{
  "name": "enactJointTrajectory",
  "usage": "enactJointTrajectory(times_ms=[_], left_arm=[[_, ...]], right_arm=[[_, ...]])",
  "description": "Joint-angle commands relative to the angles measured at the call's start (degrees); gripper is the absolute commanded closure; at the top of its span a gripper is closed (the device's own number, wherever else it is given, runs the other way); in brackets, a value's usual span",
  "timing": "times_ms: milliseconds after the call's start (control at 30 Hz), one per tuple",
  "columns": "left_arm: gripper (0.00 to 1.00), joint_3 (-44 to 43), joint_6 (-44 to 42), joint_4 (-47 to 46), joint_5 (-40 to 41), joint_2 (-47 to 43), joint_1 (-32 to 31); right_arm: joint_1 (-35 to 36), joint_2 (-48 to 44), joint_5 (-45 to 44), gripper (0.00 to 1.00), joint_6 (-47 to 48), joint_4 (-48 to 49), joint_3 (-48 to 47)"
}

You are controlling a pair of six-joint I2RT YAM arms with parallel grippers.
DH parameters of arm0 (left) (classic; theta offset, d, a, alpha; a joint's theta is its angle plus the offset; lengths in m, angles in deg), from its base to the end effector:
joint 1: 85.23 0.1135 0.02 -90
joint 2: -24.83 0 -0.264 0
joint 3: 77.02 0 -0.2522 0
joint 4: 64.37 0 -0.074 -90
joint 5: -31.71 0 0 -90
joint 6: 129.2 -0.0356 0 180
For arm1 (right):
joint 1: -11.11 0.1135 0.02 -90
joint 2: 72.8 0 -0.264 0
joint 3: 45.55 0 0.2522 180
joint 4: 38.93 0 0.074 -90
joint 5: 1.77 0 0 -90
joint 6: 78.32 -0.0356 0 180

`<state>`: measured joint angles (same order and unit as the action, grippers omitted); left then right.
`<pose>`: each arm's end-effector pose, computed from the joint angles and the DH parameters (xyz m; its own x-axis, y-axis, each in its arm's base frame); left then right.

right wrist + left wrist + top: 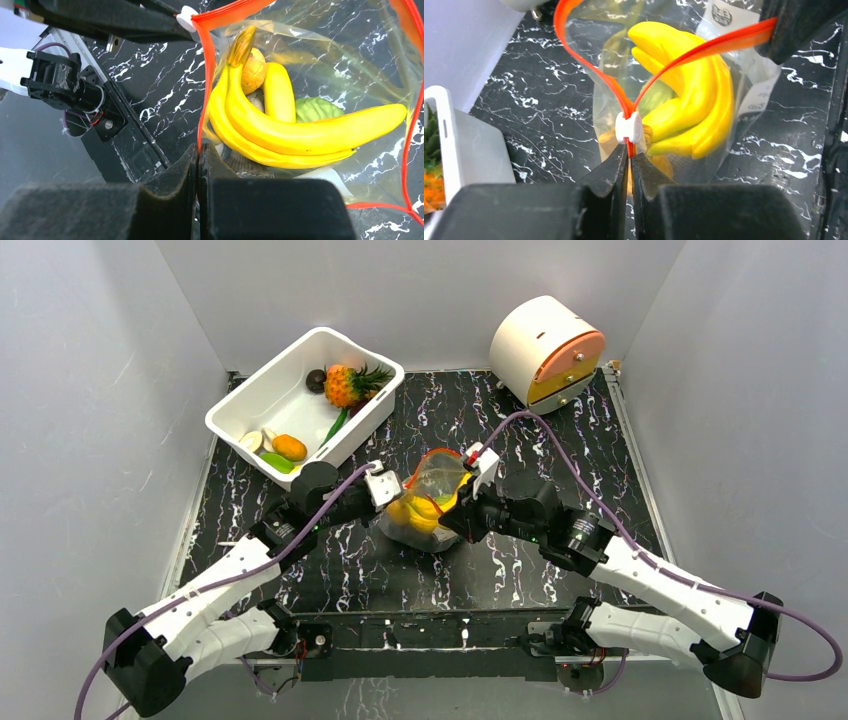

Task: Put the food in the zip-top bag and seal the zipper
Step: Zip the zipper food storage bag at the center of the board.

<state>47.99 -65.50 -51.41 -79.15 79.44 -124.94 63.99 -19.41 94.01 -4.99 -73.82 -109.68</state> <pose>0.1642 -0.1529 0.3070 0.2328 0.3449 -0.9093 0.8491 0.3837 0.3629 0.1240 0.1698 0.3276 -0.4800 -0.1613 -0.8623 -0.7423 0.5986 0.3012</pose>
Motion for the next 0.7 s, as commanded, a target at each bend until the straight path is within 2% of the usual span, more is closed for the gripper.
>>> enactJointTrajectory(times_ms=[0, 233, 367, 467, 500, 600, 667], left_arm=[[0.98, 1.23, 0.69, -7.67, -3.36, -2.13, 0.68], [1.00, -0.58, 1.63, -9.07, -11.66, 0.92, 0.72], [1.00, -1.02, 3.82, -13.96, -16.15, 3.72, 0.72], [1.00, 1.03, 8.11, -20.28, -15.91, 4.41, 0.81], [0.95, 2.33, 9.64, -23.06, -15.18, 4.22, 0.82], [0.70, 4.39, 11.72, -26.54, -14.08, 4.42, 0.93], [0.65, 4.81, 12.19, -26.28, -14.59, 4.85, 1.07]], right_arm=[[0.18, -2.01, 0.38, 1.00, -0.56, 4.26, 0.28], [0.20, -4.39, -1.85, 1.00, -0.40, 1.02, -0.69], [0.20, -6.26, -1.12, 1.00, -1.64, -1.09, -1.12], [0.20, -8.51, -1.02, 1.00, -2.29, -1.82, -0.29], [0.20, -9.04, -1.25, 1.00, -2.46, -1.96, 0.00], [0.20, -9.99, -1.34, 1.00, -2.84, -2.41, 0.65], [0.20, -9.99, -1.06, 1.00, -3.11, -2.60, 0.71]])
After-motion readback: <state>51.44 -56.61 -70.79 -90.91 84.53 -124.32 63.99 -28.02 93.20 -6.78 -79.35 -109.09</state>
